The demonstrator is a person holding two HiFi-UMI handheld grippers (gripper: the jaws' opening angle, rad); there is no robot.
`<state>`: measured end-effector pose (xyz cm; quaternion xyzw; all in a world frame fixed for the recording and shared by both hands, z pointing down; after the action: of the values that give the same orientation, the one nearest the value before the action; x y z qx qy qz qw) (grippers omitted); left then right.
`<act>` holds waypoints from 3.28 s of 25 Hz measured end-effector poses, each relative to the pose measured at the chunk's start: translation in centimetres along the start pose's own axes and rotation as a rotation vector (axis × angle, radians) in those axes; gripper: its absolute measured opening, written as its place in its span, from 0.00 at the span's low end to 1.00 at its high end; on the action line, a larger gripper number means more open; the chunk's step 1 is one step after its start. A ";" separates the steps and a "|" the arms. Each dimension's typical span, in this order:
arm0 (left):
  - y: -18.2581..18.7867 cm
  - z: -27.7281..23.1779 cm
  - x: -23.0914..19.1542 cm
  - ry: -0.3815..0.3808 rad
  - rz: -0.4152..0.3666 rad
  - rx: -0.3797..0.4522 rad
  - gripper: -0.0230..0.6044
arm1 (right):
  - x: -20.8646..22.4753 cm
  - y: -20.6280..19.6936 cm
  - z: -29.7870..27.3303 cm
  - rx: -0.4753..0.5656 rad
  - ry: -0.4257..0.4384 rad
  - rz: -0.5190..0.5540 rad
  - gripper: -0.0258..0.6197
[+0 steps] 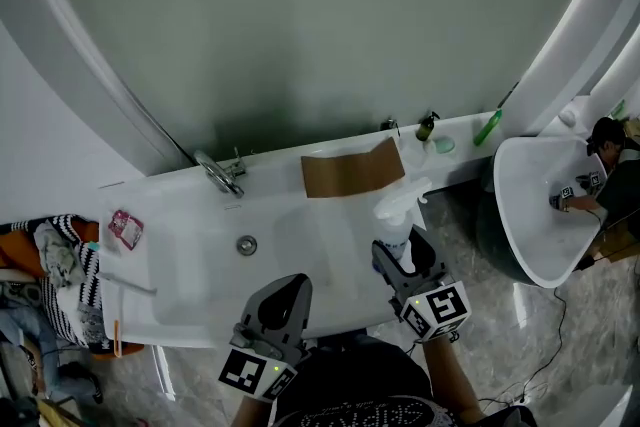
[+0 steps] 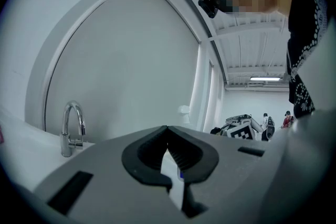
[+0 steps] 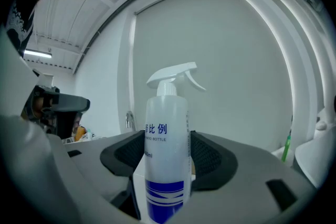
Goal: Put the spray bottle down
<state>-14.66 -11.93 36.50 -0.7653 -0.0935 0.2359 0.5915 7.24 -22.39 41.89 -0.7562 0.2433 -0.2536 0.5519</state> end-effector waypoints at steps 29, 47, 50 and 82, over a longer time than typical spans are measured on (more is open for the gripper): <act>-0.1 -3.0 -1.4 0.037 0.016 -0.046 0.04 | 6.0 -8.3 -9.0 -0.093 -0.073 0.027 0.47; -0.4 -2.3 -0.7 0.007 -0.004 -0.044 0.04 | 4.1 -9.5 -4.9 -0.105 -0.090 0.077 0.47; -0.5 -2.2 -0.6 0.007 -0.004 -0.045 0.04 | 4.0 -9.8 -4.0 -0.106 -0.096 0.066 0.47; -0.6 0.4 1.9 -0.044 0.016 -0.001 0.04 | 2.5 -7.2 1.5 -0.107 -0.127 0.018 0.47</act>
<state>-13.08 -10.62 36.52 -0.7610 -0.1007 0.2573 0.5870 10.69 -20.98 48.69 -0.7970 0.2277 -0.1869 0.5273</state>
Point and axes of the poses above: the fingertips, and each gripper's own axes: z backward along the fingers, x to its right, y out of its top, the point moved 8 cm from there along z, backward along the fingers, and after that the axes turned 8 degrees about -x, right-handed, at the moved point
